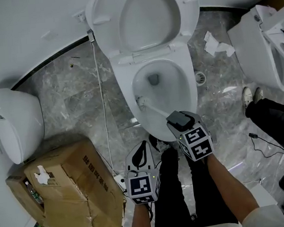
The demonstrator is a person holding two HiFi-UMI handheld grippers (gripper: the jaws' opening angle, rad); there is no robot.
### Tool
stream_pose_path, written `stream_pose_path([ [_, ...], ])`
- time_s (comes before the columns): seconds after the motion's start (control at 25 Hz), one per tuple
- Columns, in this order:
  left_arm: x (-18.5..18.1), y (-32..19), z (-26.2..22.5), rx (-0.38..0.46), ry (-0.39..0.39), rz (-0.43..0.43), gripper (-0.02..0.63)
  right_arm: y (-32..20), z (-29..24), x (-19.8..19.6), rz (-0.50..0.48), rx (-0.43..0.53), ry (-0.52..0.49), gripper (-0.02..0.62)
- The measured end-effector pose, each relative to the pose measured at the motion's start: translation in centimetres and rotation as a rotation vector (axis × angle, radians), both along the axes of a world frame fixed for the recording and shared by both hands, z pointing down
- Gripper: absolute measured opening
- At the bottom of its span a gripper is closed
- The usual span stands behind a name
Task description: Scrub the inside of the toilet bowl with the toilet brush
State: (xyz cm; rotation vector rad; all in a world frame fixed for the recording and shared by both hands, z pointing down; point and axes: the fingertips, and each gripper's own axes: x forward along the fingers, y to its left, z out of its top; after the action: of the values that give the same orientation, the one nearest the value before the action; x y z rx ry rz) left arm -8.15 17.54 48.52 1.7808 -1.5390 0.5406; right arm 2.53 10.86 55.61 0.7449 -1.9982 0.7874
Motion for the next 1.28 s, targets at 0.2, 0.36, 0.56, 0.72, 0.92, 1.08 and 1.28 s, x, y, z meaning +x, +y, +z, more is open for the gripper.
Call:
stream_pose_path([
  [0.2,1.0,-2.1,-0.5,0.014,-0.007,0.031,0.026,-3.3,0.4,-0.3,0.082,-0.022,-0.054,0.265],
  [0.36,1.2,-3.6,-1.0,0.023,-0.018,0.053,0.026,-5.7,0.3,-0.4,0.129,-0.018,-0.076,0.264],
  [0.56,0.9,-4.2,-0.7,0.012,-0.022,0.057,0.026,-7.9,0.4,-0.6,0.163,0.000,-0.079,0.264],
  [0.72,0.9,-4.2,-0.1,-0.001,-0.020,0.057,0.026,-8.8,0.9,0.2,0.164,0.010,-0.041,0.265],
  [0.92,0.9,-4.5,0.0,0.006,-0.014,0.056,0.026,-8.9,1.7,2.0,0.113,0.038,0.044,0.265],
  [1.08,0.5,-4.7,-0.1,0.004,-0.007,0.043,0.026,-8.0,2.1,2.9,0.017,0.049,0.101,0.265],
  [1.28,-0.8,-4.4,0.4,0.008,-0.028,0.031,0.026,-4.9,2.8,3.8,-0.102,0.068,0.159,0.265],
])
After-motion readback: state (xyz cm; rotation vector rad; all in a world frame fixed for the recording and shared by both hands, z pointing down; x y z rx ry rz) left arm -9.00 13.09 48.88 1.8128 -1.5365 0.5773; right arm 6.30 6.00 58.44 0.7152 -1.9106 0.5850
